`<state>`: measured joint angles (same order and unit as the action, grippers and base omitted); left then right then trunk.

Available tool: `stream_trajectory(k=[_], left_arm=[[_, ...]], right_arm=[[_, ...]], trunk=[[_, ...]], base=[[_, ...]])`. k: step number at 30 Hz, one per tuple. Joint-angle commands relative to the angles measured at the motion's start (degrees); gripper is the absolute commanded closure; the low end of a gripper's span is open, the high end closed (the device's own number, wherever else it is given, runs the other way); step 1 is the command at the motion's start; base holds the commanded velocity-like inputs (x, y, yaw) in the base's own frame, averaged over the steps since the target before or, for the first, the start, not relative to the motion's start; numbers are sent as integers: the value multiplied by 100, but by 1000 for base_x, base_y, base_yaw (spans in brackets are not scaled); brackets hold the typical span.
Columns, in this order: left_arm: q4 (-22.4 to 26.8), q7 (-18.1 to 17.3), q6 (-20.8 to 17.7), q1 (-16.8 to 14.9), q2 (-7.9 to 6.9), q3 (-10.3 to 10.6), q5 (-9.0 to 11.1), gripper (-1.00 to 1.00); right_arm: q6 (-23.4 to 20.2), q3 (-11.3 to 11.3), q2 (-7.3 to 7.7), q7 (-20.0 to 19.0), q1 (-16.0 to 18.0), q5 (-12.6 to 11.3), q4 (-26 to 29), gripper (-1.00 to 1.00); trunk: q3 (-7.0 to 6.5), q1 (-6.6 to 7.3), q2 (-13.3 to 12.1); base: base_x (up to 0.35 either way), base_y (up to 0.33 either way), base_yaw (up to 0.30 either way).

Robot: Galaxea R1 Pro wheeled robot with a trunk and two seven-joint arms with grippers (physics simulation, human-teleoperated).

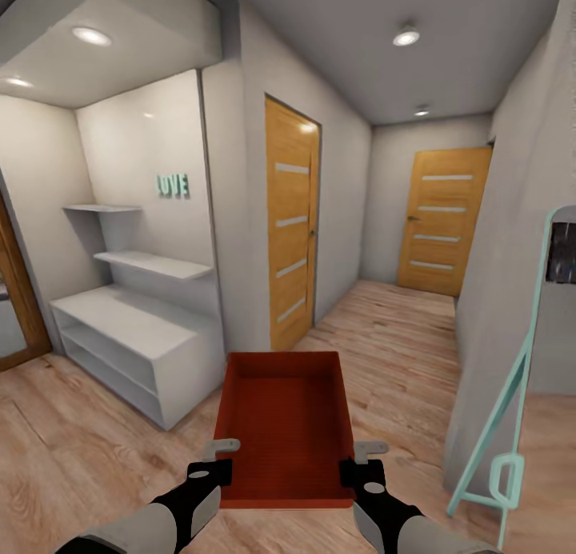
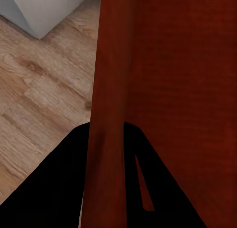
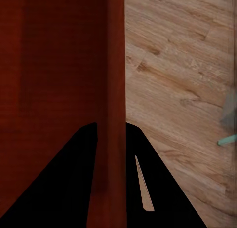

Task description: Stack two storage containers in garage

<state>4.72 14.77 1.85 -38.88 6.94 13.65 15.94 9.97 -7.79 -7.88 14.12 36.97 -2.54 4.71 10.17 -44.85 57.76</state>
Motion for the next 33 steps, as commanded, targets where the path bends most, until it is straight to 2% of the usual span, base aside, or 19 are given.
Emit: stream_trajectory(k=[1, 33], left_arm=[[3, 44, 26, -5, -149, -304, 6, 100], [3, 44, 26, -5, -149, -305, 6, 100]], right_arm=[[-4, 243, -3, -49, 6, 16, 3, 100], [-4, 243, -3, -49, 8, 16, 3, 100]], trunk=[[8, -4, 5], [8, -4, 5]], base=[[322, 101, -232], [322, 101, -232]])
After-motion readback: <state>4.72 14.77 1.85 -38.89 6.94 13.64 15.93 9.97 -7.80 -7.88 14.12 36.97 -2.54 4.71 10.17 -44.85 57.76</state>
